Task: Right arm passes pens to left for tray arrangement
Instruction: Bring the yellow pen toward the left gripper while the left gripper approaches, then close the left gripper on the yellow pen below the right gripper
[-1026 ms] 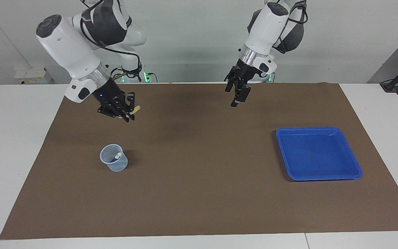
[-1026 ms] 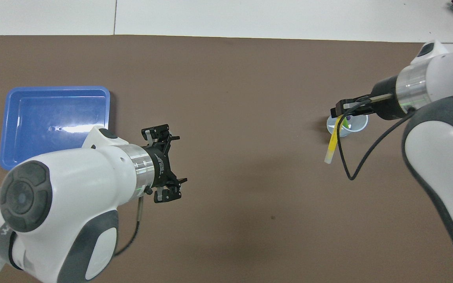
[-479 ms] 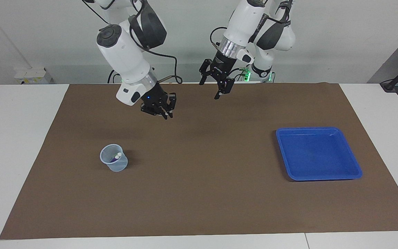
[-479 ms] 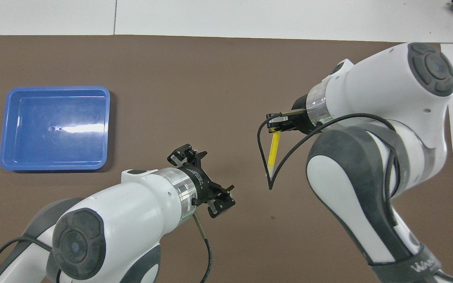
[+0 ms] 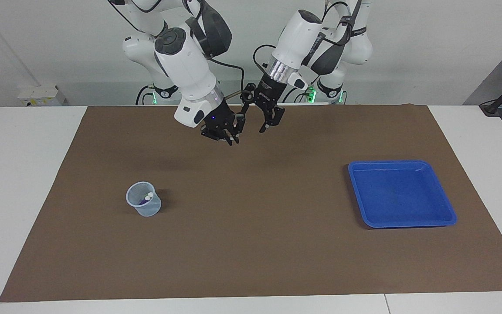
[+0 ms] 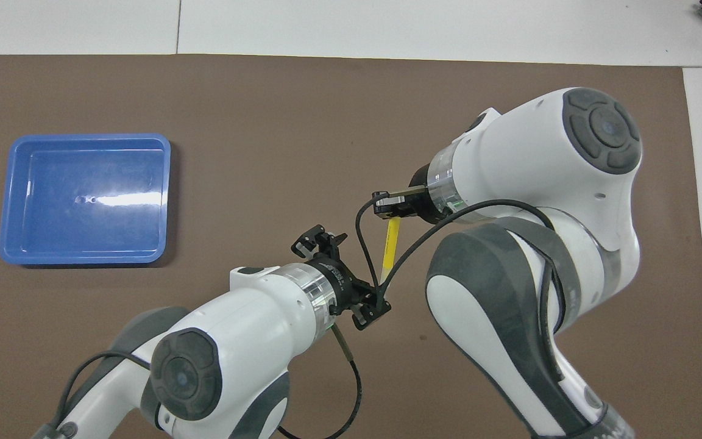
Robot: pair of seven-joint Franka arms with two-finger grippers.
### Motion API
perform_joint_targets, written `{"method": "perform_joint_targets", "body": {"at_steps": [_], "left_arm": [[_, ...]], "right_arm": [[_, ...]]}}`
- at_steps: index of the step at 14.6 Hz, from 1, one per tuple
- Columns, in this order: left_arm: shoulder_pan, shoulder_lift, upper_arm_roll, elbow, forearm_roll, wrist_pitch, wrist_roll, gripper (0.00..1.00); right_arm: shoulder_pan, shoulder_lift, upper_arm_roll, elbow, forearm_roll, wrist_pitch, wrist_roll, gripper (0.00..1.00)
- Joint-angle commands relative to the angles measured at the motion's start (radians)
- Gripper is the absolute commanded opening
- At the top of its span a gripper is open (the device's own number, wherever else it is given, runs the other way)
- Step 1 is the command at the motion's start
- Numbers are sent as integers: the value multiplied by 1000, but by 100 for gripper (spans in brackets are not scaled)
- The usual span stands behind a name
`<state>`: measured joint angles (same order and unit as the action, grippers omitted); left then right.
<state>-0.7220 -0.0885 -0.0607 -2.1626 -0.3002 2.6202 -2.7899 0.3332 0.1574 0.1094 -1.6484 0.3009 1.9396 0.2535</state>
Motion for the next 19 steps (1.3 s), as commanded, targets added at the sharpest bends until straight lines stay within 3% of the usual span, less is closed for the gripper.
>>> {"method": "perform_joint_targets", "body": {"at_steps": [1,5,9,19], "left_arm": [[-42,47,12,4,32,86,-226,100],[-42,65,13,4,32,107,-232,98],[-42,66,13,4,32,106,-232,76],[-42,53,12,27,43,-15,-232,54]], "right_arm": [[20,13,0,19,9,28,23,0],[20,13,0,16,7,38,23,0],[20,13,0,18,6,39,23,0],[23,13,0,18,20,70,73,0]]}}
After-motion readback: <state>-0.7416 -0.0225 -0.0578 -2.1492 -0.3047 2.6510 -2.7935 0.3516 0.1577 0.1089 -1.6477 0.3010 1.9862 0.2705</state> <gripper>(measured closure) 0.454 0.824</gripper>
